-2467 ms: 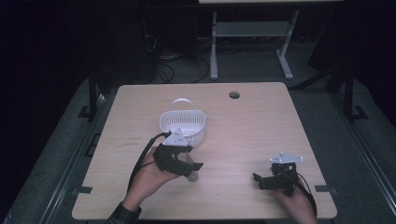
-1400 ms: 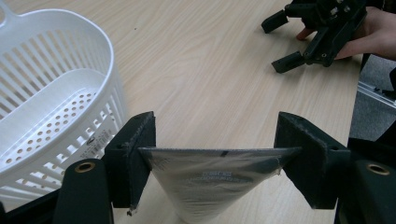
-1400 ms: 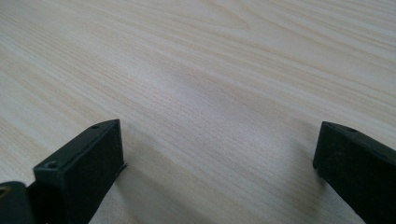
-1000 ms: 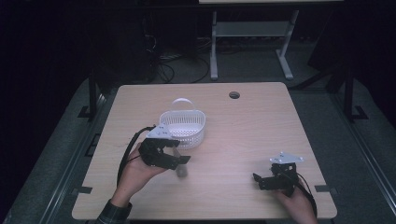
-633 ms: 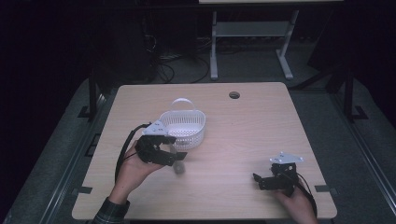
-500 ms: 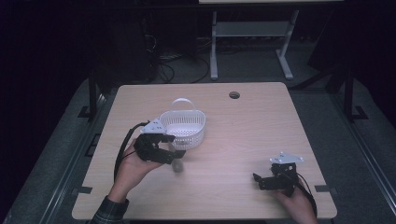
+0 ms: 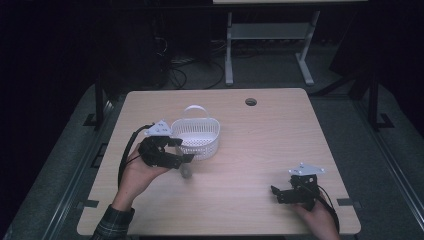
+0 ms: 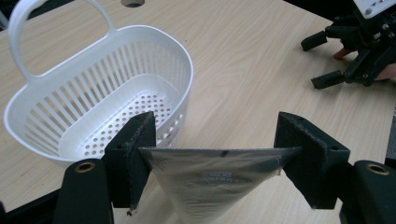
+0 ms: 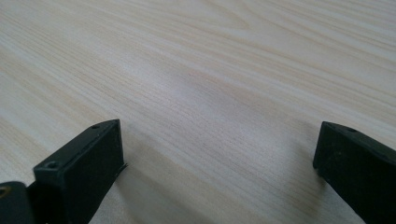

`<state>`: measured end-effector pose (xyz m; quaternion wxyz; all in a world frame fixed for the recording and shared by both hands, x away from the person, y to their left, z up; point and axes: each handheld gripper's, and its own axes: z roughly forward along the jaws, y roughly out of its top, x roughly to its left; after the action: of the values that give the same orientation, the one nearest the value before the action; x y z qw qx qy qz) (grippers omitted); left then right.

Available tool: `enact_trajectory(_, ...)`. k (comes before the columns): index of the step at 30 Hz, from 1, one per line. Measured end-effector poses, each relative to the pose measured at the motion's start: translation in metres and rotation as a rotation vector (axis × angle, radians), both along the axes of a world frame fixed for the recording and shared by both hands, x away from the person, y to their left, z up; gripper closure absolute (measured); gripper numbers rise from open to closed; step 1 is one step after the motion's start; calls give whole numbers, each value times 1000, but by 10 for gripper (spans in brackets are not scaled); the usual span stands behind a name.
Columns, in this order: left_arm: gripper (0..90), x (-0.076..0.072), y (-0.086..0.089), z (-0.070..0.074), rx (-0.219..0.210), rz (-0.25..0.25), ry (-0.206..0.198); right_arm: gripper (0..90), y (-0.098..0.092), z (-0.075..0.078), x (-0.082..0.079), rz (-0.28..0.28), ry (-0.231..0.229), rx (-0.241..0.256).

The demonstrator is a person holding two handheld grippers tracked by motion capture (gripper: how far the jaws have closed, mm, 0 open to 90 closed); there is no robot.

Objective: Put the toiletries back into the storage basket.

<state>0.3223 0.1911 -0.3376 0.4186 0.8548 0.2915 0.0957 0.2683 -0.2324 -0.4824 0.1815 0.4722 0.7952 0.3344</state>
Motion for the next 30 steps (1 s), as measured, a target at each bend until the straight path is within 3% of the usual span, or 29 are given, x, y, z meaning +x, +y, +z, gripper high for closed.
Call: enact_trajectory(30,294,13,21,26,-22,46,-25,11,0,0,0,0,3,0)
